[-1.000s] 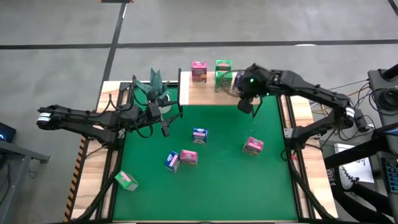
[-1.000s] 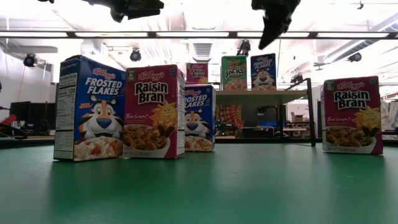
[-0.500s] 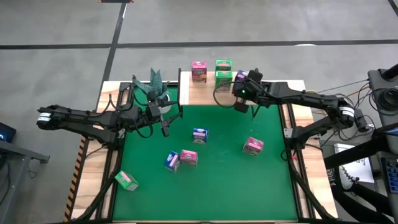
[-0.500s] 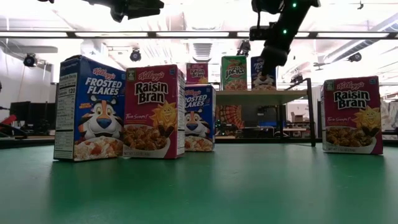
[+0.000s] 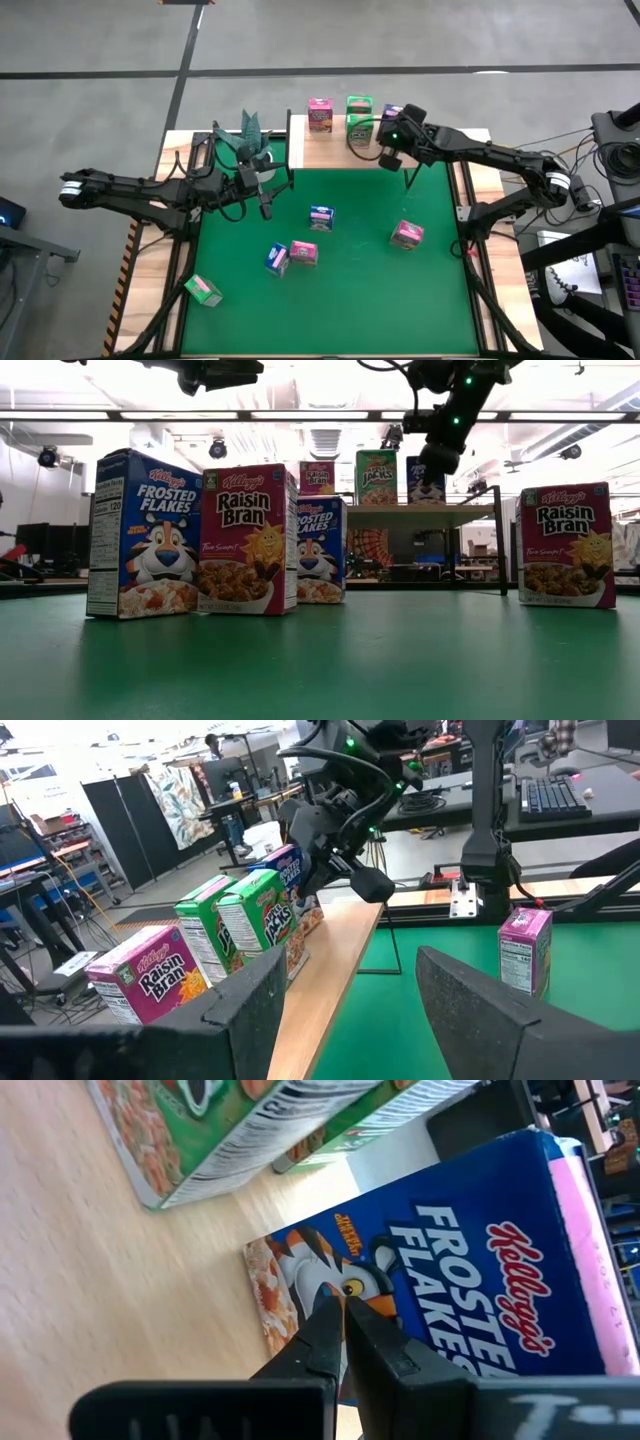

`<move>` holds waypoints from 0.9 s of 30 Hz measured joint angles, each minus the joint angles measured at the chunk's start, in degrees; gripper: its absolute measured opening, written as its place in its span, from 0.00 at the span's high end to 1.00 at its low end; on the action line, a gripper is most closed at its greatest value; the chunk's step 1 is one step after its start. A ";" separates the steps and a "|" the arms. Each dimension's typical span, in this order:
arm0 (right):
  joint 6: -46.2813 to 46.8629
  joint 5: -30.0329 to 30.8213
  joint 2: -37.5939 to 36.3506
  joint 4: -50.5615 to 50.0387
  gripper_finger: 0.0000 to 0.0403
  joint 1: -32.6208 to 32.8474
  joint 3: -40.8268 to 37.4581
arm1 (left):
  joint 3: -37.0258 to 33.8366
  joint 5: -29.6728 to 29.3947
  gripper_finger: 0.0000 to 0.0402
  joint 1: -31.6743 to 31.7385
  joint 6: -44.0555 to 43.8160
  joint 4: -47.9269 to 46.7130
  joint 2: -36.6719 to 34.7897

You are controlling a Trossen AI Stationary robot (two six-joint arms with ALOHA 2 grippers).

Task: Stack cereal on shelf
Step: Put the bottom blue cereal box on the shelf

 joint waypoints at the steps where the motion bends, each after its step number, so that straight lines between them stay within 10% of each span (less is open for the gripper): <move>1: -0.32 0.00 0.02 0.08 0.98 -0.18 0.00 | -0.02 0.00 0.48 0.00 0.00 -0.01 0.00; 27: -0.07 -5.94 0.15 5.86 0.98 -2.72 0.00 | -0.01 0.00 0.48 0.00 0.00 0.04 0.00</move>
